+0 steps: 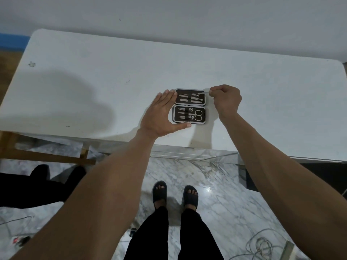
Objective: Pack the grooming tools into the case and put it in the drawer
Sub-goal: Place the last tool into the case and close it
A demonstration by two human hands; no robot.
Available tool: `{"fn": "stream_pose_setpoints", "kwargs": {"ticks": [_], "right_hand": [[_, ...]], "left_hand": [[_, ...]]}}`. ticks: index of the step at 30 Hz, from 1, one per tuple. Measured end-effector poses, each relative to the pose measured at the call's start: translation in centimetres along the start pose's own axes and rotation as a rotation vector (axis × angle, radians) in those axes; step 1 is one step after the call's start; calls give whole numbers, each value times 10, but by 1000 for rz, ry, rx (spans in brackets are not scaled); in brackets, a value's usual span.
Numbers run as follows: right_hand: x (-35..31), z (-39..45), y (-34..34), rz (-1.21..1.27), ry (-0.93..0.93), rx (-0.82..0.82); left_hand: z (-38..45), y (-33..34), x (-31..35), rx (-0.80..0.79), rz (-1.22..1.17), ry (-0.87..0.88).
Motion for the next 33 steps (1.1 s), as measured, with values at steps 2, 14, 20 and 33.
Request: {"fn": "stream_pose_setpoints", "kwargs": {"ticks": [2,14,20,33], "right_hand": [[-1,-1,5,-18,-5,-2],[-4,-7,17,-131,-50,53],[0,-1,11,-141,45,122],[-1,-2,16,-137,32,125]], "left_hand": [[1,0,-1,3,-5,4],[1,0,-1,21,-5,23],[1,0,-1,22,-4,25],[0,0,-1,39,-14,24]]}}
Point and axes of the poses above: each hand's wrist, its own z-axis towards the middle knuckle, its own y-axis out of the palm, x = y × z, the point moved 4 cm from there along z, towards the middle knuckle, and after that the axes turned 4 degrees about x, right-handed, at the moved point
